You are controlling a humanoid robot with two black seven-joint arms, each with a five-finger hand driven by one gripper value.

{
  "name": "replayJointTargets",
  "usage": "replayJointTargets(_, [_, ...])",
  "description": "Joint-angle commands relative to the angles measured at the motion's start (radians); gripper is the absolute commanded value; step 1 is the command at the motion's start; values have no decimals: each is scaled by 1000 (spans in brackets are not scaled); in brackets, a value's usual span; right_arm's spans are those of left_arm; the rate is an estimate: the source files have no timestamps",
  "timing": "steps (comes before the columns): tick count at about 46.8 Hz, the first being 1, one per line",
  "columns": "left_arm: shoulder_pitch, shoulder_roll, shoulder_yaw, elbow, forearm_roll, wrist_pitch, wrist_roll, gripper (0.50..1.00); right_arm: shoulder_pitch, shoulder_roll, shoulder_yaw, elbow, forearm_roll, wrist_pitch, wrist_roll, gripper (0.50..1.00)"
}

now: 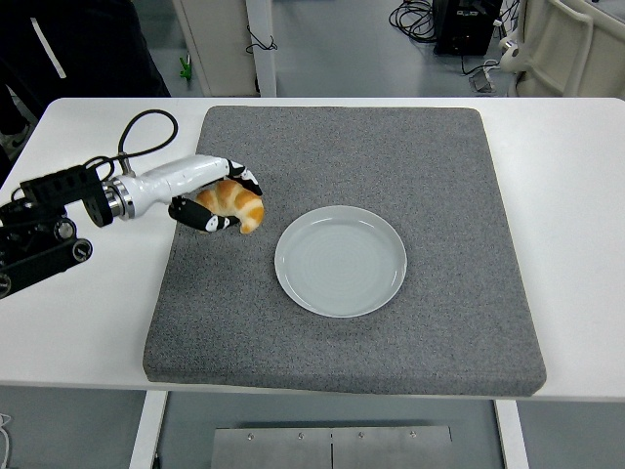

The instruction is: Place the bread on the plate

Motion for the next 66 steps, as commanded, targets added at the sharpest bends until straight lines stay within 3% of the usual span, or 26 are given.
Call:
replayJointTargets(1, [-23,6,-18,1,-1,-4,-5,546,0,0,0,0,0,0,0,1000])
replayJointTargets(12, [-46,8,-105,1,10,-19,-6,548,0,0,0,0,0,0,0,1000])
replayJointTargets(24, [-70,0,-231,1,13,-134,1,546,0,0,0,0,0,0,0,1000])
replayJointTargets(38, [-107,-15,-289,-11,23,-203,3,545,0,0,0,0,0,0,0,1000])
replayJointTargets(45, [-107,-47,-301,-45,56,-210,10,542,0,0,0,0,0,0,0,1000])
replayJointTargets(57, [-107,-61,-340,-170,111,-210,69,542,0,0,0,0,0,0,0,1000])
replayJointTargets(66, [-107,-83,-351,-206,136,-210,73,542,0,0,0,1,0,0,0,1000])
